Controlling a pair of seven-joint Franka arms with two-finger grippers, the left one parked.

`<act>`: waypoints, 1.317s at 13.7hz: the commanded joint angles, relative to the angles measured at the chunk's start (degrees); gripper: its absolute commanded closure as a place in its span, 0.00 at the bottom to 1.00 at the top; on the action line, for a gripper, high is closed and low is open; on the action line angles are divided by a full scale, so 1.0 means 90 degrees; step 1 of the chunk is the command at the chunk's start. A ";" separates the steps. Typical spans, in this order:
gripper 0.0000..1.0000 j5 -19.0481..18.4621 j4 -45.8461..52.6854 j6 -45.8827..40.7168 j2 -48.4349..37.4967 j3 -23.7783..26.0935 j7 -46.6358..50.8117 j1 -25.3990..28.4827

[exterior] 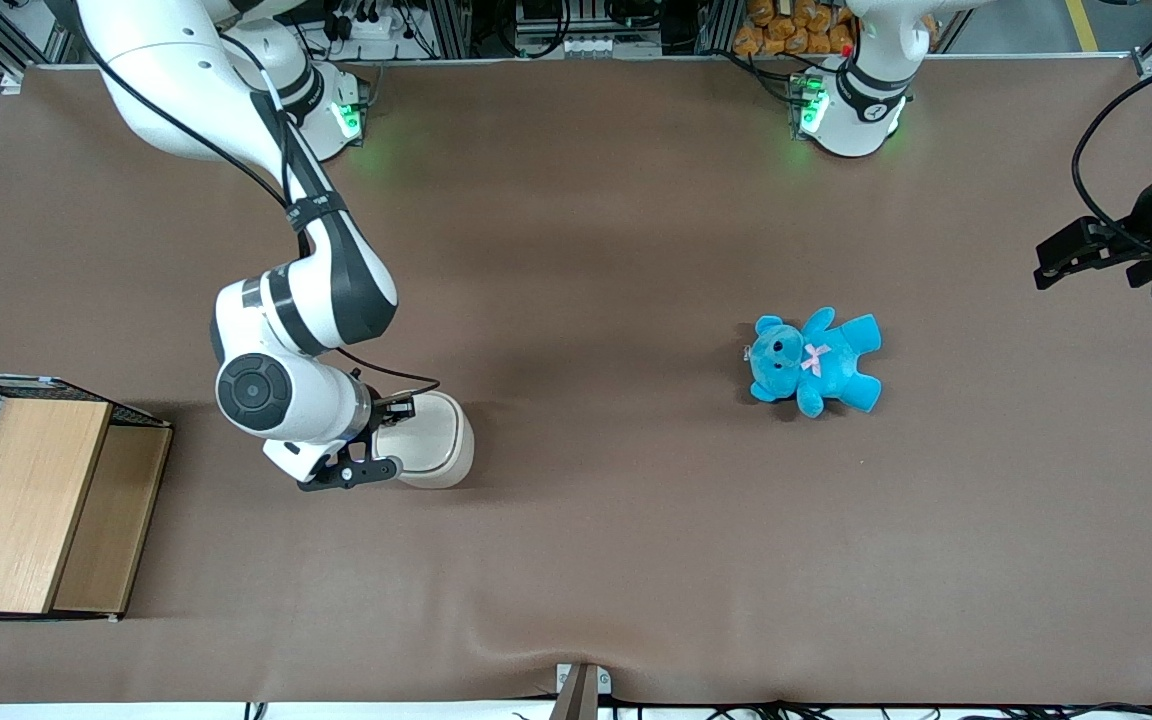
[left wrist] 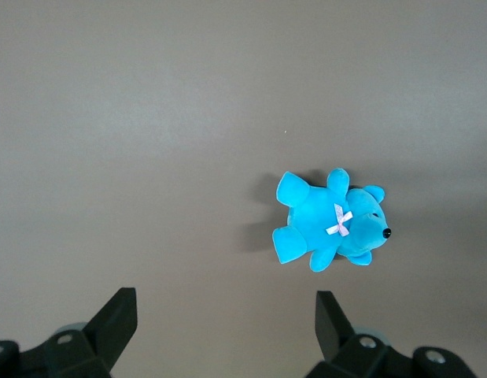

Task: Open trash can with right arm
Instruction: 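Lower the right gripper onto the lid edge of the white trash can, then pull the lid up and back with the right gripper to flip it open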

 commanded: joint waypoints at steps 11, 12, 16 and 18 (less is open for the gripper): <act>1.00 0.0019 0.0153 -0.0198 -0.0370 -0.0053 0.0128 0.0073; 1.00 0.0029 0.0153 -0.0325 -0.0507 -0.0053 0.0138 0.0063; 1.00 0.0048 0.0153 -0.0823 -0.1044 -0.0072 0.0129 0.0043; 1.00 0.0019 0.0153 -0.0980 -0.1210 -0.0140 0.0051 -0.0092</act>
